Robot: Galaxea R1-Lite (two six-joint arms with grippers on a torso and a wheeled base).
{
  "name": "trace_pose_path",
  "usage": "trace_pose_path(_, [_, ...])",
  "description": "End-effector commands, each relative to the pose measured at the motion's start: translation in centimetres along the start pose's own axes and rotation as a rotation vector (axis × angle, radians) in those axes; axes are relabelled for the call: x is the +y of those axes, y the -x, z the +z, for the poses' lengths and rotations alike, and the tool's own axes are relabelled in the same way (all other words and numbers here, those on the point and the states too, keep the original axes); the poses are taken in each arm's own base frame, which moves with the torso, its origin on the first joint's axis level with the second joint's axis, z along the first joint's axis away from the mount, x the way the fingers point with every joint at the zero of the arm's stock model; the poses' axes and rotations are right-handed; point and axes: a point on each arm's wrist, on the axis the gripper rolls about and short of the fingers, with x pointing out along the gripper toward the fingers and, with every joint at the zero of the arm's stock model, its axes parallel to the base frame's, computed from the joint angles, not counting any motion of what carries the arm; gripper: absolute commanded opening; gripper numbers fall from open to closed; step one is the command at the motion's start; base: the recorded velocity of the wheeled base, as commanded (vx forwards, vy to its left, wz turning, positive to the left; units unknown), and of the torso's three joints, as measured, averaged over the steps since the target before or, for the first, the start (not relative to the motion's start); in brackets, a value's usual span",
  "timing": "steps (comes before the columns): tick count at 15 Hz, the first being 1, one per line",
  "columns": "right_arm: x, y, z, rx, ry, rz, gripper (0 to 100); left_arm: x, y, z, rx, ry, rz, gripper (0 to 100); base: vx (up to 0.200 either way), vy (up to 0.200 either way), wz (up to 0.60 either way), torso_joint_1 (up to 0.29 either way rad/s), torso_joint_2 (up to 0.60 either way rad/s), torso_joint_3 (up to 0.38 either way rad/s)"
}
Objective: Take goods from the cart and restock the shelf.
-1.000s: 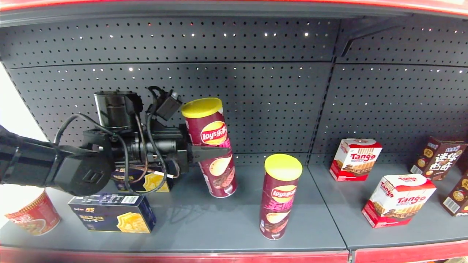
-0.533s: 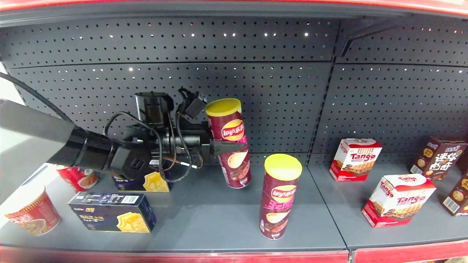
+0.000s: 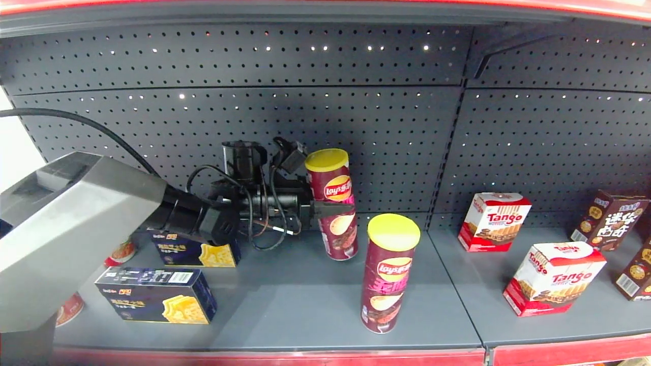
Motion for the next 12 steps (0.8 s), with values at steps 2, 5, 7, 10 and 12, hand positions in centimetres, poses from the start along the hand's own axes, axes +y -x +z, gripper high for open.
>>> trace_pose_path(2, [0.0, 0.0, 0.0, 0.002, 0.000, 0.000, 100, 1.6, -0.9, -1.3, 0.001, 0.003, 0.002, 0, 0.000, 0.000, 0.00, 0.000, 0.00, 0.000])
trace_pose_path(5, [0.0, 0.0, 0.0, 0.002, 0.000, 0.000, 100, 2.4, -1.1, -1.8, -0.001, 0.000, 0.007, 0, 0.000, 0.000, 0.00, 0.000, 0.00, 0.000])
trace_pose_path(7, [0.0, 0.0, 0.0, 0.002, 0.000, 0.000, 100, 2.5, -1.0, -2.0, 0.000, 0.001, 0.011, 0, 0.000, 0.000, 0.00, 0.000, 0.00, 0.000])
trace_pose_path(10, [0.0, 0.0, 0.0, 0.002, 0.000, 0.000, 100, 2.9, -0.5, -2.2, 0.002, 0.004, 0.025, 0, 0.000, 0.000, 0.00, 0.000, 0.00, 0.000])
trace_pose_path(12, [0.0, 0.0, 0.0, 0.002, 0.000, 0.000, 100, 3.1, -0.3, -2.5, 0.005, 0.010, 0.030, 0, 0.000, 0.000, 0.00, 0.000, 0.00, 0.000])
